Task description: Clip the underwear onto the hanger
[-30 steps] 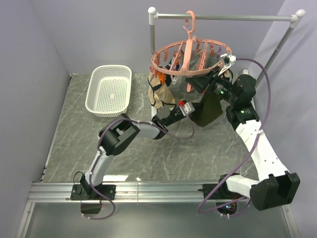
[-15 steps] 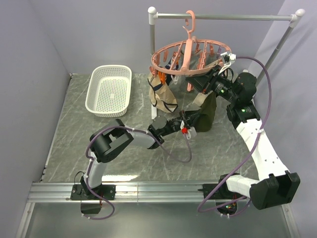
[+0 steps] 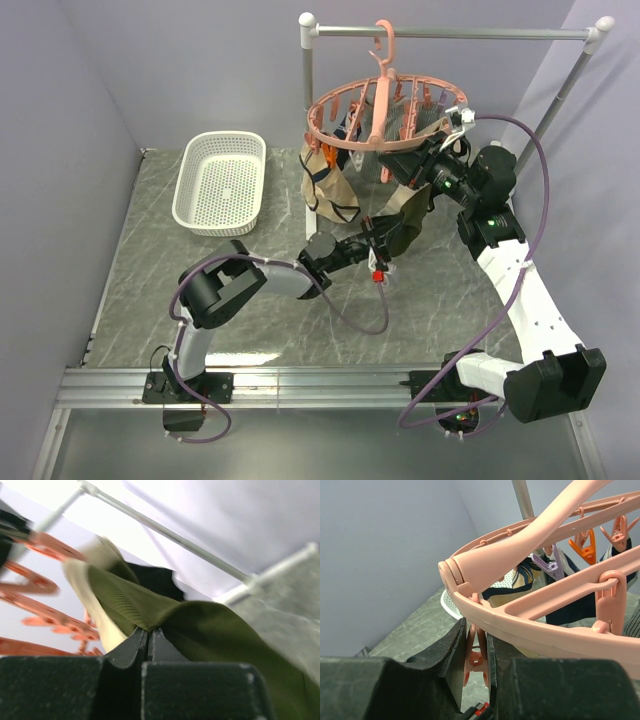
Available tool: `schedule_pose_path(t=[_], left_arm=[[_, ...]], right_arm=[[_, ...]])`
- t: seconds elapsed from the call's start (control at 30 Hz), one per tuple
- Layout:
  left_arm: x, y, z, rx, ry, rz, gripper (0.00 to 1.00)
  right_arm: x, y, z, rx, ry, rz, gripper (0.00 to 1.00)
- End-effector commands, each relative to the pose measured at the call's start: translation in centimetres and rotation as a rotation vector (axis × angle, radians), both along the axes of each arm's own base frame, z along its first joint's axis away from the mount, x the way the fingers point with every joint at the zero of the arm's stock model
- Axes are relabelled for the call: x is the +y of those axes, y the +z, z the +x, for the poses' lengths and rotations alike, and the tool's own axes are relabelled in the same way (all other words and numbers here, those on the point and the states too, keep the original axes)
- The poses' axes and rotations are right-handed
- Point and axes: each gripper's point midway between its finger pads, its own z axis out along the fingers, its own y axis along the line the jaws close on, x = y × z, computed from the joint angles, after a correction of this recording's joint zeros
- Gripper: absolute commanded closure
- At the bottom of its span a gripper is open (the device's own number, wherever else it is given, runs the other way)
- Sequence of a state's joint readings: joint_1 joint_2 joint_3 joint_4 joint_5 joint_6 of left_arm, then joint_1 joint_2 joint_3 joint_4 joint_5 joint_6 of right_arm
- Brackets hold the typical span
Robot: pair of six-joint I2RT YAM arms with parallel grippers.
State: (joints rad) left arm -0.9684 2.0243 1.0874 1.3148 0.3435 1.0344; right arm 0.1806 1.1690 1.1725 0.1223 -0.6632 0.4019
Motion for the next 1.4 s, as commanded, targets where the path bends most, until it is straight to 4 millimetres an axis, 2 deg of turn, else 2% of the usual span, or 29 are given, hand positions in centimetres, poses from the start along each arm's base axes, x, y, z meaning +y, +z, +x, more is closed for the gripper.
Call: schedule_pose_path(t=[0.0,0.17,0.2,0.33,0.43,0.5,0.57,0.6,0.67,0.8,0.83,0.93,0.97,1.03,1.23,1.37], left_arm=[[2.0,10.2,-2.1,-0.209,-0.011,-0.276,1.00],[-1.5,6.7,-2.2,-0.143,-0.044,-0.185,1.00],[-2.5,5.0,-2.2,-0.151,-0.045,-0.163,1.00],[-4.5,1.4,-2.4,-0.183,-0.073,-0.104,1.00],[-6.0,0.4,-1.4,-0.148,-0.071,-0.085,0.99],[-6.8,0.5,-0.4,-0.129,-0.058,-0.098,0.96],[-7.5,-0.4,0.2,-0.118,-0.056,-0.089,0.90],[-7.7,0.4,0.4,-0.134,-0.052,-0.106,0.87],[-7.9,0.1,0.4,-0.151,-0.054,-0.104,0.81],[-7.4,0.1,-0.2,-0.162,-0.069,-0.113,0.74],[-7.3,0.2,-0.3,-0.161,-0.070,-0.116,0.69],[-6.1,1.0,-0.8,-0.142,-0.068,-0.145,0.61],[-5.6,2.0,-1.0,-0.138,-0.069,-0.161,0.60],[-4.6,1.5,-1.3,-0.112,-0.070,-0.153,0.55],[-1.1,1.8,-3.1,-0.052,-0.088,-0.148,0.51],[1.3,2.2,-3.5,0.101,-0.108,-0.155,0.50]], right_arm=[[0.1,2.0,-1.0,-0.078,0.021,-0.017,1.00],[0.8,3.0,-2.2,-0.110,0.085,-0.002,1.00],[1.0,3.0,-2.3,-0.108,0.100,-0.001,1.00],[1.3,3.2,-3.1,-0.123,0.138,-0.020,1.00],[1.4,3.0,-3.5,-0.122,0.157,-0.039,1.00],[1.4,2.9,-3.8,-0.126,0.171,-0.051,1.00],[1.5,2.8,-3.9,-0.126,0.179,-0.056,1.00],[1.5,2.8,-4.0,-0.131,0.179,-0.059,1.00],[1.5,3.0,-4.1,-0.138,0.180,-0.059,1.00],[1.5,3.1,-4.2,-0.145,0.189,-0.061,1.00],[1.5,3.1,-4.2,-0.147,0.187,-0.063,1.00],[1.4,3.3,-4.3,-0.157,0.188,-0.062,1.00],[1.5,3.3,-4.4,-0.157,0.190,-0.060,1.00],[1.4,3.4,-4.4,-0.160,0.190,-0.058,1.00],[1.4,3.8,-4.6,-0.178,0.199,-0.047,1.00],[1.4,3.8,-4.7,-0.184,0.206,-0.048,1.00]])
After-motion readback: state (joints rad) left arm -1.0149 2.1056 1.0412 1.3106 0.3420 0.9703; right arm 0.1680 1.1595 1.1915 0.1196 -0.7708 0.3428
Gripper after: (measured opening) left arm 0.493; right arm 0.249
